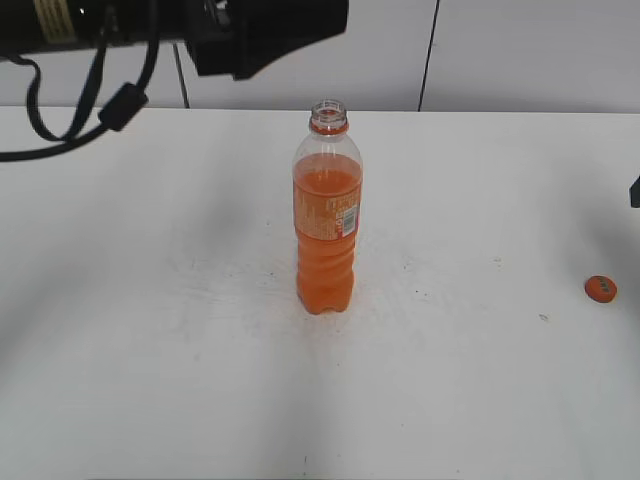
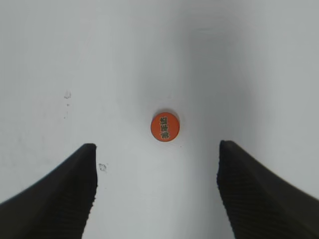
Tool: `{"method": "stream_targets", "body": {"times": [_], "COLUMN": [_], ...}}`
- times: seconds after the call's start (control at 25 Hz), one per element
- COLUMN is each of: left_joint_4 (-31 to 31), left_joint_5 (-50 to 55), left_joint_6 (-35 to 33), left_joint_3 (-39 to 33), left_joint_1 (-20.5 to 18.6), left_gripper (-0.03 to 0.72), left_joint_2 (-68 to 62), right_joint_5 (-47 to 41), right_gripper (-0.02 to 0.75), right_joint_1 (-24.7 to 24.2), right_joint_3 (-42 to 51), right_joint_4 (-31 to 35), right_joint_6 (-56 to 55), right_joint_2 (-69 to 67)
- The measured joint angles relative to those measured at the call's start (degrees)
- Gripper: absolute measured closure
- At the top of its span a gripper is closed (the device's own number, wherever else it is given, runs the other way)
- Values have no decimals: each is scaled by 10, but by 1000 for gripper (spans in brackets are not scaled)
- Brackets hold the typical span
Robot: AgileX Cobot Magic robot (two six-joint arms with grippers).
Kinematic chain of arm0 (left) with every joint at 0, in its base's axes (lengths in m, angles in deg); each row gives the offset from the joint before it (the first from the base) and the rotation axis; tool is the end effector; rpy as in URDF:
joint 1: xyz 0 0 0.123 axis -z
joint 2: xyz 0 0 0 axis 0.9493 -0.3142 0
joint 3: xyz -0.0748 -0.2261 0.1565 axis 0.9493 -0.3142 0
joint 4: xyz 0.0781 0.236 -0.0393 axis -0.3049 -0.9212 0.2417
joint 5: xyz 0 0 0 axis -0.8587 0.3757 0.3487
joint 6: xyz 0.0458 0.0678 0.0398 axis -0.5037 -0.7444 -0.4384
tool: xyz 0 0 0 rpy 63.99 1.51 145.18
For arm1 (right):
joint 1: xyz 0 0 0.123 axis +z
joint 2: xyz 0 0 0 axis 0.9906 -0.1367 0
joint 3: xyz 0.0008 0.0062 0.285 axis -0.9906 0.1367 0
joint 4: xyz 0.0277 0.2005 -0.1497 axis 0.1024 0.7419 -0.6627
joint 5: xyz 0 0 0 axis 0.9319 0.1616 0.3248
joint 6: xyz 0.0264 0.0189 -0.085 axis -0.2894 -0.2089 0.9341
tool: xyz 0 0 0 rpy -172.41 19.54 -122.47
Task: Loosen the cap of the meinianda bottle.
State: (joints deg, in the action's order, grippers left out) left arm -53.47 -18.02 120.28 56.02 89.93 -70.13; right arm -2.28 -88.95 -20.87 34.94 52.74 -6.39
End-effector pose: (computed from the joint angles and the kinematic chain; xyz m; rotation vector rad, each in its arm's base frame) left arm 0.3055 -0.1813 0.2992 1.0713 1.2981 -0.9673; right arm 0.3077 -0.0275 0.2288 0.1216 2.7039 0.0991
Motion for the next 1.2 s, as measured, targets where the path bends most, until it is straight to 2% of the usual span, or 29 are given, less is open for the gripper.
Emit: {"method": "stream_targets", "body": {"times": [0.12,0.24,0.32,0.4,0.48,0.52,0.6,0.72,0.84,0.96,1.08,1.2], "left_joint_4": [-17,-32,-14,34,102,161,301,519,642,687,687,686], "left_joint_5": [127,351,543,710,831,872,922,970,1038,1138,1193,1219], "left_joint_6": [52,96,115,116,68,13,-117,-271,-373,-439,-460,-465], "left_joint_3": [0,0,0,0,0,0,0,0,0,0,0,0], "left_joint_1": [0,2,2,0,-5,-7,-13,-34,-65,-96,-106,-106], "left_gripper": [101,101,101,101,104,108,110,112,113,113,116,120], "left_joint_2": [58,103,112,106,92,86,77,76,76,78,100,154], "right_joint_5": [-17,-34,-45,-58,-69,-74,-88,-122,-170,-226,-285,-301], "right_gripper": [177,177,177,177,177,177,177,177,177,177,177,177], "right_joint_1": [0,0,0,0,0,0,0,0,0,0,0,0], "right_joint_3": [0,0,0,0,0,0,0,0,0,0,0,2], "right_joint_4": [0,1,1,0,-1,-1,-3,-7,-15,-17,-19,-20], "right_joint_6": [0,0,0,0,0,0,0,0,0,0,0,0], "right_joint_2": [22,42,53,62,69,74,80,87,96,104,110,125]}}
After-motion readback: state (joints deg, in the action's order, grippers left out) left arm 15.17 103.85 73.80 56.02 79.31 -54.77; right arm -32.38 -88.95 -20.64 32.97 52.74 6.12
